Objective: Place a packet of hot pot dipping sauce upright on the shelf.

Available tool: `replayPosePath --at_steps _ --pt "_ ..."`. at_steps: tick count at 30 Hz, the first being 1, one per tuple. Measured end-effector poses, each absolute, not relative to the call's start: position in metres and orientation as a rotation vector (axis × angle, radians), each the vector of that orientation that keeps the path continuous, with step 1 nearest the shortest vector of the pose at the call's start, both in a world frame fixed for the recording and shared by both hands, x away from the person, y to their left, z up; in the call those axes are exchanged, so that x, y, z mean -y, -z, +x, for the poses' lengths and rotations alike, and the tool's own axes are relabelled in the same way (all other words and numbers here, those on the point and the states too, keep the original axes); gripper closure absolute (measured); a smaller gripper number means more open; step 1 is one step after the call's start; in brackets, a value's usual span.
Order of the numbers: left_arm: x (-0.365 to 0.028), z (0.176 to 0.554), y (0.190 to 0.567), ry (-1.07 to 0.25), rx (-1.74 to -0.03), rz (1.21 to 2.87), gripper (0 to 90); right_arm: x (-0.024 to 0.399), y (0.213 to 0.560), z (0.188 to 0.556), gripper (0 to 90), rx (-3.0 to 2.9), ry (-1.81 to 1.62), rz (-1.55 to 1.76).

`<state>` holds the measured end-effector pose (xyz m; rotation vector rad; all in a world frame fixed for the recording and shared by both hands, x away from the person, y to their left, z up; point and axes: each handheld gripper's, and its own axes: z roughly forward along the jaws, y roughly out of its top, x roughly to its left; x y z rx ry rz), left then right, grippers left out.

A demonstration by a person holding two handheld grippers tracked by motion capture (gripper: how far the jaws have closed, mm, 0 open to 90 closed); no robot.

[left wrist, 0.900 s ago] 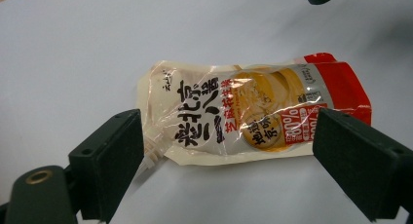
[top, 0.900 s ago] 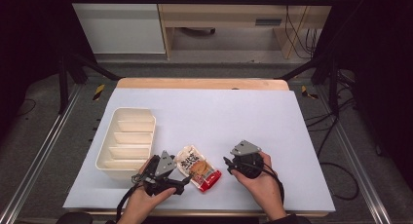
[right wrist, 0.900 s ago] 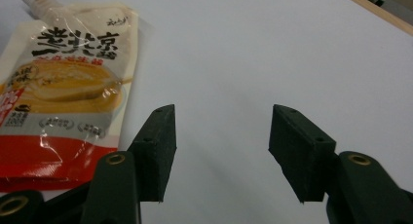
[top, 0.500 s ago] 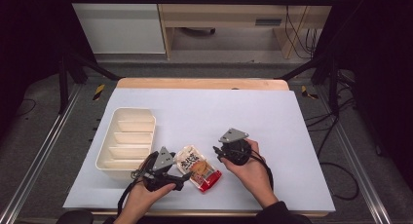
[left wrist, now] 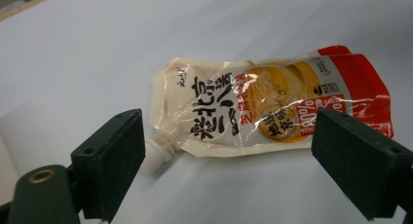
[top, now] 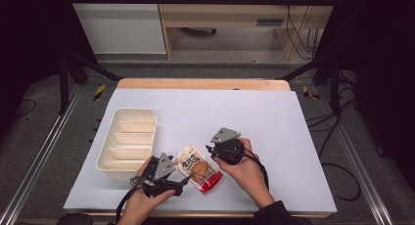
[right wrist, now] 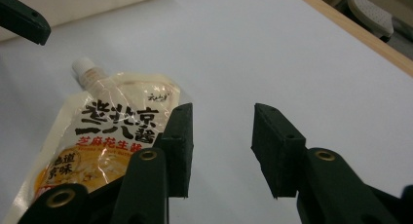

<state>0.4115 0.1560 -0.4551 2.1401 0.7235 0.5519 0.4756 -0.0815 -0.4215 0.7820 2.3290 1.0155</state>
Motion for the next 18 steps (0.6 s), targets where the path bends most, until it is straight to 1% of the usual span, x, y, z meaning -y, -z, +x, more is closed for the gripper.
replayPosePath --at_steps 2,5,8,10,12,15,16,17,18 --pt "-0.161 0.412 0.453 -0.528 -0.747 2.109 12.3 0.080 0.416 0.476 62.6 -2.324 -1.038 0.770" --pt "-0.163 0.412 0.454 -0.498 -0.756 2.117 12.4 0.079 0.414 0.479 63.4 -2.335 -1.052 0.766" --pt "-0.164 0.407 0.456 -0.462 -0.759 2.130 11.8 0.073 0.420 0.489 64.9 -2.387 -1.084 0.756" --pt "-0.162 0.402 0.456 -0.473 -0.740 2.140 11.5 0.069 0.424 0.493 64.8 -2.408 -1.124 0.741" --pt "-0.162 0.399 0.456 -0.456 -0.741 2.145 11.5 0.064 0.430 0.498 63.2 -2.437 -1.125 0.734" --pt "-0.163 0.402 0.454 -0.475 -0.747 2.137 11.5 0.053 0.443 0.510 56.4 -2.494 -1.140 0.752" --pt "-0.162 0.401 0.455 -0.426 -0.759 2.124 11.5 0.053 0.443 0.510 56.4 -2.494 -1.140 0.752" --pt "-0.167 0.404 0.453 -0.483 -0.773 2.125 11.6 0.048 0.448 0.514 54.2 -2.520 -1.142 0.760" --pt "-0.167 0.404 0.453 -0.483 -0.773 2.125 11.7 0.048 0.448 0.514 54.2 -2.520 -1.142 0.760"
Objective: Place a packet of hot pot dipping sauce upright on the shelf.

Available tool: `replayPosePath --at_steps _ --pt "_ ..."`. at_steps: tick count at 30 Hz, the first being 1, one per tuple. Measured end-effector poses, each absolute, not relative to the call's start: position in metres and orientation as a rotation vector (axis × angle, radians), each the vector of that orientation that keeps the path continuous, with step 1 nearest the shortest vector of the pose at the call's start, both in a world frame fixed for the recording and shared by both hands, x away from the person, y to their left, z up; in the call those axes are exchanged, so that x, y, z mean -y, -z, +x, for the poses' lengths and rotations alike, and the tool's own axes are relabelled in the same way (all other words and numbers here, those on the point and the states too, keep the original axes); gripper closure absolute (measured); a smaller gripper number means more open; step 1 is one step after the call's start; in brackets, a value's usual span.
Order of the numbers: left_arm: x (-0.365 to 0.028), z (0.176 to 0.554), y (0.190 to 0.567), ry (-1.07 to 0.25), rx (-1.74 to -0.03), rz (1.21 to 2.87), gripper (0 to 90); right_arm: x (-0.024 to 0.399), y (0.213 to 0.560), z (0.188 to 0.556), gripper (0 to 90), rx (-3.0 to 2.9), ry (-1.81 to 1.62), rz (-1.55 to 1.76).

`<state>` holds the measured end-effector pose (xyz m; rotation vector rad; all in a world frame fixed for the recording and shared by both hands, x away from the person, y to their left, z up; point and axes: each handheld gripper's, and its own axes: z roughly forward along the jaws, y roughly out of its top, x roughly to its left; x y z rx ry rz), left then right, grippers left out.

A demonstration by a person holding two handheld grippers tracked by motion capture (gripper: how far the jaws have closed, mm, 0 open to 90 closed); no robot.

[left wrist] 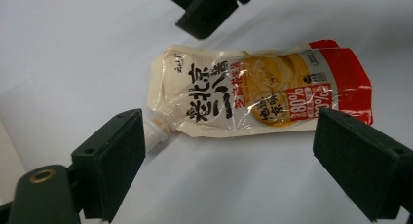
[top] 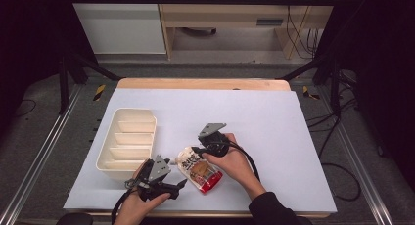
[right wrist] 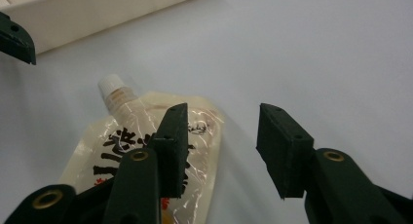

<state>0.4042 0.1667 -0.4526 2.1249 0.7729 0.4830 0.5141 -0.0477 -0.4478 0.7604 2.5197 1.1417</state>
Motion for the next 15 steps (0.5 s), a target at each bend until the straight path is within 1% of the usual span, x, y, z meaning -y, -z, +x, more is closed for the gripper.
replayPosePath --at_steps 4,9,13,15 --pt "-0.168 0.405 0.452 -0.496 -0.780 2.110 11.9 0.034 0.455 0.521 48.6 -2.575 -1.132 0.749" --pt "-0.166 0.403 0.449 -0.492 -0.761 2.111 11.8 0.027 0.462 0.524 48.1 -2.611 -1.139 0.754" --pt "-0.166 0.404 0.450 -0.484 -0.769 2.115 11.8 0.025 0.471 0.528 44.6 -2.630 -1.082 0.772" --pt "-0.166 0.404 0.450 -0.486 -0.770 2.110 11.8 0.025 0.472 0.529 44.6 -2.634 -1.083 0.773"
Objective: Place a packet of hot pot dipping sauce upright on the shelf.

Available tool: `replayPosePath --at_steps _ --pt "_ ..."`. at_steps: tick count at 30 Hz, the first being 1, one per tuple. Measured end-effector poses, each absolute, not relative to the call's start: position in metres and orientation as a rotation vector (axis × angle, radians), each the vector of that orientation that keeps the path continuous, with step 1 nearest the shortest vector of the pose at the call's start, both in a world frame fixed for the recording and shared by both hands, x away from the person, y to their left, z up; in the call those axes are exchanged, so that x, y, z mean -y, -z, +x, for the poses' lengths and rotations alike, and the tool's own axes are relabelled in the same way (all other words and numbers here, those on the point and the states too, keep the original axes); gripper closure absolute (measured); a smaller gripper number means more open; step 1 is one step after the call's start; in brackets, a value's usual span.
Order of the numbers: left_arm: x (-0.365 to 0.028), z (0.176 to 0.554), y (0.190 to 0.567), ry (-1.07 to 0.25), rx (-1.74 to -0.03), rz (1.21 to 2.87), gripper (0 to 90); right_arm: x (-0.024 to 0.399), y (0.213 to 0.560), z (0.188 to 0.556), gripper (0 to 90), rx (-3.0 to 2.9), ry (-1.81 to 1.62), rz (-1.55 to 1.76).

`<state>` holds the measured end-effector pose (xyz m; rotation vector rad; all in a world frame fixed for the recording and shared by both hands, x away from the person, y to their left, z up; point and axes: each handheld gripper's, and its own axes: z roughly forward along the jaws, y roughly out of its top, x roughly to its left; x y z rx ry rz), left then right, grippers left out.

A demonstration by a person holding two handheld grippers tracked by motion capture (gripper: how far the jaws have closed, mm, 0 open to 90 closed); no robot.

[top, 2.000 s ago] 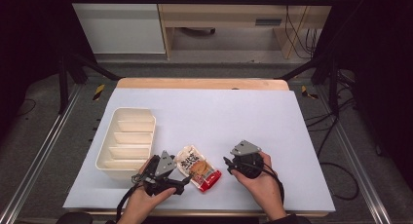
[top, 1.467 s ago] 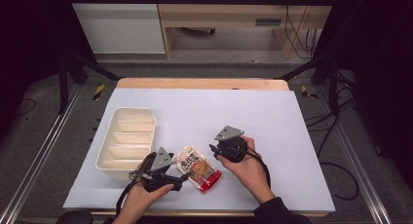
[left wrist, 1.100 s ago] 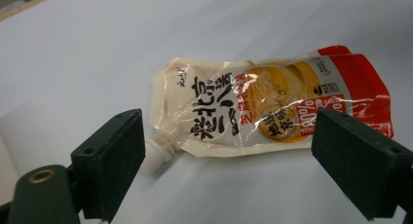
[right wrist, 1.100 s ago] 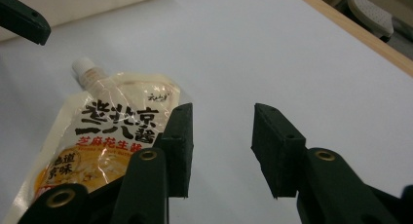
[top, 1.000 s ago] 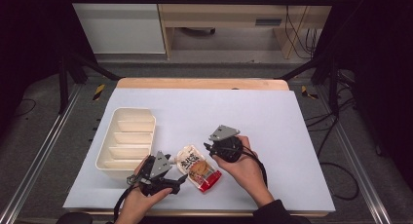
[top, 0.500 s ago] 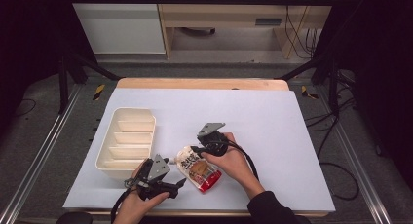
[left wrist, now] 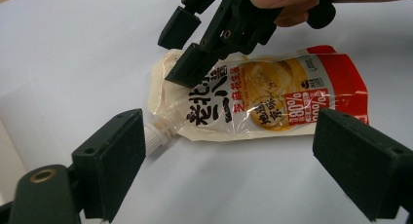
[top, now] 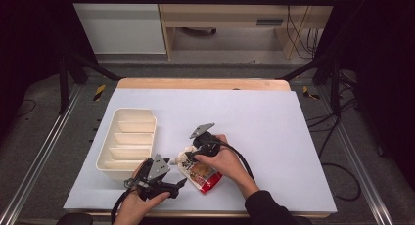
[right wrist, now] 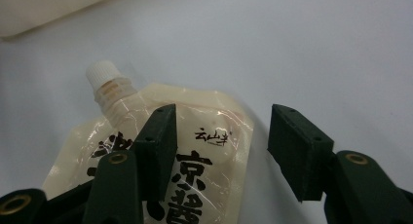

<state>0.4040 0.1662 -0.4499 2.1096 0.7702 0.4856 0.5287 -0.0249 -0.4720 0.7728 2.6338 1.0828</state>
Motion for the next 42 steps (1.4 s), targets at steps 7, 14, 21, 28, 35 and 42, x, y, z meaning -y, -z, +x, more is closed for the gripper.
replayPosePath --at_steps 7,14,21,28,35,42 --pt "-0.166 0.405 0.450 -0.477 -0.767 2.117 11.8 0.025 0.471 0.527 49.2 -2.667 -1.104 0.754" --pt "-0.168 0.406 0.450 -0.482 -0.771 2.111 11.8 0.029 0.460 0.517 54.0 -2.664 -1.108 0.699" --pt "-0.168 0.407 0.449 -0.481 -0.769 2.113 11.7 0.032 0.454 0.508 59.8 -2.690 -1.106 0.631" --pt "-0.167 0.407 0.450 -0.477 -0.764 2.122 11.7 0.031 0.456 0.503 65.9 -2.725 -1.080 0.591" --pt "-0.166 0.407 0.451 -0.474 -0.765 2.125 11.7 0.025 0.461 0.504 82.1 -2.707 -1.030 0.563" --pt "-0.167 0.407 0.450 -0.475 -0.764 2.121 11.7 0.030 0.451 0.504 89.8 -2.636 -1.073 0.553"
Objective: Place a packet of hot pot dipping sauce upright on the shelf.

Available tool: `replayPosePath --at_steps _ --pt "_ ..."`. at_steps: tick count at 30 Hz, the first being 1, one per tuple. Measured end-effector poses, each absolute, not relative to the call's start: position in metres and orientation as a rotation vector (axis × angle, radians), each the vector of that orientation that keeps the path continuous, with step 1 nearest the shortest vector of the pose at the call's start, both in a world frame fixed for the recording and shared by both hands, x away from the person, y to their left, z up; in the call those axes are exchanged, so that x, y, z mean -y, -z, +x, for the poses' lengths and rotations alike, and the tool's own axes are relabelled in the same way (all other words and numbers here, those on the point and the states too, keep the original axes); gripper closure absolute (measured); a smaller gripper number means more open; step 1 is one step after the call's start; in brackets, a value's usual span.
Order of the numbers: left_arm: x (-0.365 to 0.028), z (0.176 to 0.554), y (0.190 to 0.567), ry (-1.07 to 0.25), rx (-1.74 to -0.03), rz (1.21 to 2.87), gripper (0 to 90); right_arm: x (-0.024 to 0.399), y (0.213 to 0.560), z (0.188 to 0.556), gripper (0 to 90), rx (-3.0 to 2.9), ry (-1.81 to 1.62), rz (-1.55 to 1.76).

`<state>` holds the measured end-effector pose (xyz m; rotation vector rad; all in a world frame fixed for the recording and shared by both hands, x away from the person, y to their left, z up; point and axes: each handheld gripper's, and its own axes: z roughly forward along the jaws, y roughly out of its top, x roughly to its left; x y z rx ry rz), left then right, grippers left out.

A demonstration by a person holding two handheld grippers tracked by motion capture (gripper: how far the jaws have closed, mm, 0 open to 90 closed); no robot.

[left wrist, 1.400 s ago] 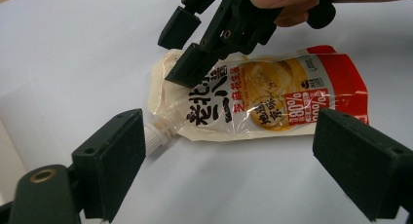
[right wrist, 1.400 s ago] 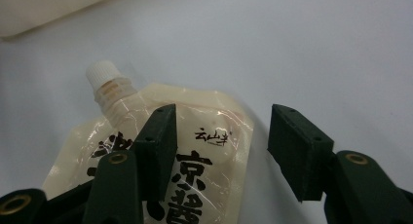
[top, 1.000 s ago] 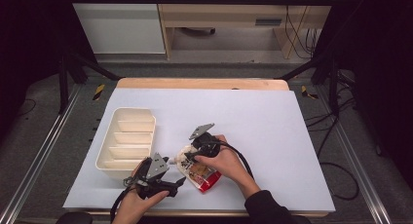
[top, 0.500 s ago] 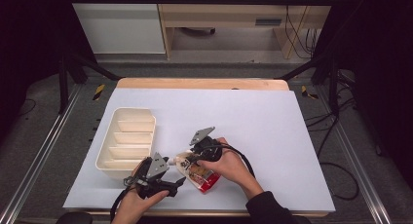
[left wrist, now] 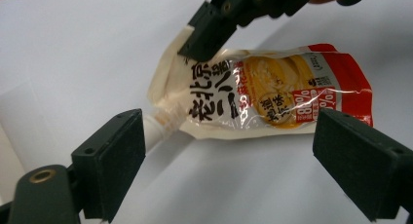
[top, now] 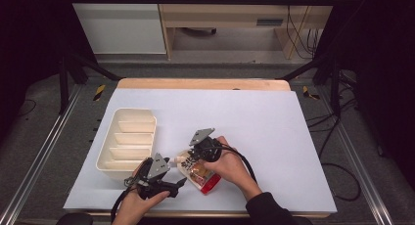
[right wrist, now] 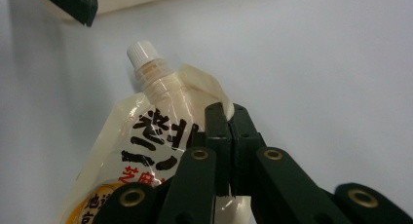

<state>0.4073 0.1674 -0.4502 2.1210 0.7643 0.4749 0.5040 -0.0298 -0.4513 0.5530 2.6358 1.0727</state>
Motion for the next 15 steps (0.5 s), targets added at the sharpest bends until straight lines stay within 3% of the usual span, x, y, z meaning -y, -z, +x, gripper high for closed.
replayPosePath --at_steps 15 --pt "-0.164 0.407 0.452 -0.470 -0.756 2.136 11.7 0.067 0.416 0.506 90.0 -2.510 -1.243 0.599"
